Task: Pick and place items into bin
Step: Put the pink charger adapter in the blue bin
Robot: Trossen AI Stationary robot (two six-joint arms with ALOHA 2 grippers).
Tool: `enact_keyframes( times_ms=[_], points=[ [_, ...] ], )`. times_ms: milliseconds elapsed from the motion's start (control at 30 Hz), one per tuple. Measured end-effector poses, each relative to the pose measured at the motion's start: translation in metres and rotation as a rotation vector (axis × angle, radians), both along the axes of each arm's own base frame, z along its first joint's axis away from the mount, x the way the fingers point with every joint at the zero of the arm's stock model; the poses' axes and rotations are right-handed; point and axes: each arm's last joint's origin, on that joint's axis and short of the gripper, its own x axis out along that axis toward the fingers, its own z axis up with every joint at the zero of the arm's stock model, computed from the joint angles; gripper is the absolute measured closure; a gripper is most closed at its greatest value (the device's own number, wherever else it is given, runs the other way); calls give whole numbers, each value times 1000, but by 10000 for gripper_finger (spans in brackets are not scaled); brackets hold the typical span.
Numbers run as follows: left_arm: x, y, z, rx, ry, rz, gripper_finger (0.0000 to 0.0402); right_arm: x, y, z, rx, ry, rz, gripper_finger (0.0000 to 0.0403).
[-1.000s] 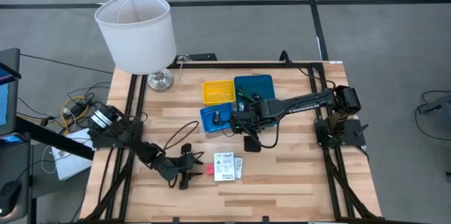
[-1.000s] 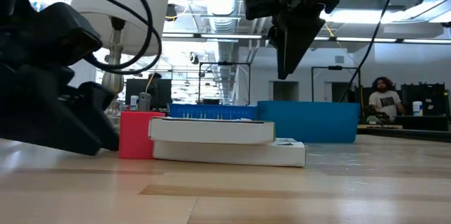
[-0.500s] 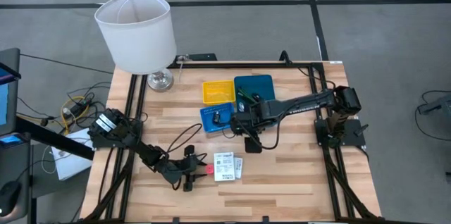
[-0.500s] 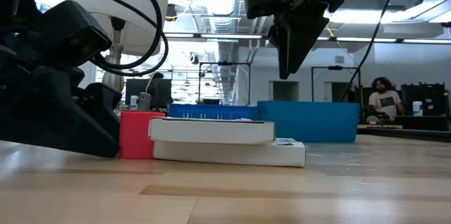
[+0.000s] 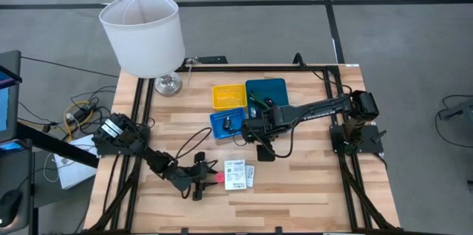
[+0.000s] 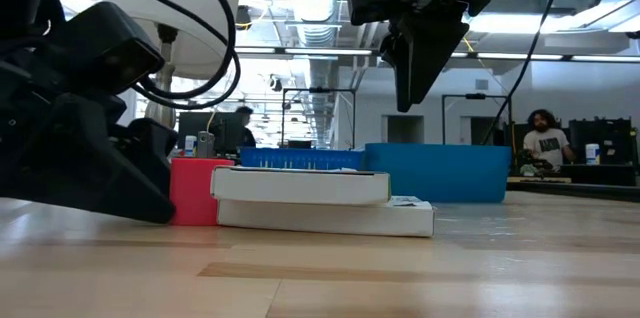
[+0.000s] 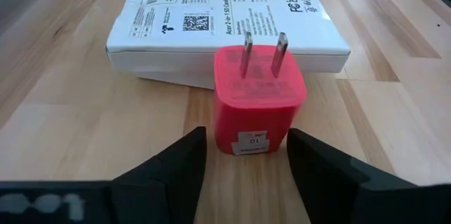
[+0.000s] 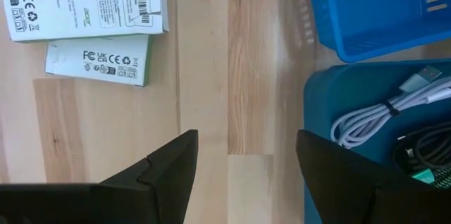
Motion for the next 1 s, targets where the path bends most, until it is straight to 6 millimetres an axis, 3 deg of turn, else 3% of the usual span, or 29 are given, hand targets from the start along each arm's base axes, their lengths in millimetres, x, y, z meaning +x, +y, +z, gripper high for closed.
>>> enact_keyframes(
  times_ms=[800,1000],
  points=[
    [16,5,5,47,-19,-16,210,0,1,0,3,-4,-10,170],
    [16,5,5,45,-23,-4,245,0,5,0,3,-4,1,170]
  ],
)
